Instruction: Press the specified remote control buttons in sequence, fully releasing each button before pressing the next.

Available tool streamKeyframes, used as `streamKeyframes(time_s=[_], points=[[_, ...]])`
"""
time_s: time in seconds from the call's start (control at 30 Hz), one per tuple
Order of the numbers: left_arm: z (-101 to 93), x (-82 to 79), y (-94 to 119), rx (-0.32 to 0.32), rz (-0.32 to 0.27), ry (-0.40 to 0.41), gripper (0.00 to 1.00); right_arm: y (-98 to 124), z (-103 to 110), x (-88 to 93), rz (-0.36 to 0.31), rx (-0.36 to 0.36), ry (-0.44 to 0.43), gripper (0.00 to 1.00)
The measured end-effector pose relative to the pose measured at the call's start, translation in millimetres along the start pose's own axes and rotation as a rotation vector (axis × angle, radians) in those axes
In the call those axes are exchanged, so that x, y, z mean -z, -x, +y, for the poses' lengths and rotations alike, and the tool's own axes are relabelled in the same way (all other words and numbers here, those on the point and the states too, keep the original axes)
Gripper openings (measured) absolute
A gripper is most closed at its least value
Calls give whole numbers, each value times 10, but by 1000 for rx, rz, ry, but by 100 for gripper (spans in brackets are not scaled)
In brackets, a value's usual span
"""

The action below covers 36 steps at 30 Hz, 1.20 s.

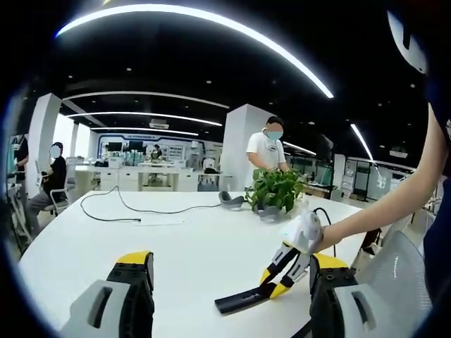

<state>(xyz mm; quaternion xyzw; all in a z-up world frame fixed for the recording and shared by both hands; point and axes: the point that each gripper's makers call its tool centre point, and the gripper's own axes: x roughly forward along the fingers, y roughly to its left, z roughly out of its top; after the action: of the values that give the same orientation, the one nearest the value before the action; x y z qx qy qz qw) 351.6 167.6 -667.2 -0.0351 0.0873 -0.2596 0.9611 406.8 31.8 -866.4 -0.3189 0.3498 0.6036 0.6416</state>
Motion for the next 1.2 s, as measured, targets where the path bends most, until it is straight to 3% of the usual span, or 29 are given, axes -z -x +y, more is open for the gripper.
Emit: streamKeyframes(time_s=[1.2], points=[[-9,19,-9,4,12,-11,95,2,-144,0,-13,-14,3,21]])
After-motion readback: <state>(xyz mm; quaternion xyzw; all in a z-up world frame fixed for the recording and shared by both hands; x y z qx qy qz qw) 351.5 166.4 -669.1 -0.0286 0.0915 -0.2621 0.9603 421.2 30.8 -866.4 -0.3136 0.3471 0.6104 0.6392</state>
